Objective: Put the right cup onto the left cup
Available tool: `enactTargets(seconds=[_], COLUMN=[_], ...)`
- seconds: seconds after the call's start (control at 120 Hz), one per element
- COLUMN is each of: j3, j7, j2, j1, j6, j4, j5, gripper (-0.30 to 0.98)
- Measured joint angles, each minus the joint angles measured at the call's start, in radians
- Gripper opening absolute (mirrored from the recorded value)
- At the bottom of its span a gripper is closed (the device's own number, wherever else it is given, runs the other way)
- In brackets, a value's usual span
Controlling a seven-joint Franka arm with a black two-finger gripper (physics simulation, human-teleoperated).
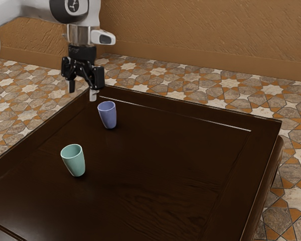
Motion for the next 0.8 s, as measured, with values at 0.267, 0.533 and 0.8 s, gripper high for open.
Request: enactTargets(seconds=[0.267, 0.533, 0.8], j3=[0.005, 0.057, 0.118], j7=[0.02, 0.014, 0.007], j2=[0.018, 0.002, -0.157], j1=[-0.017, -0.017, -0.008], j6=[0.352, 0.717, 0.918], j4=[-0.331, -0.555, -0.777], j5=[-0.035, -0.035, -0.029], gripper=[0.69, 0.69, 0.69])
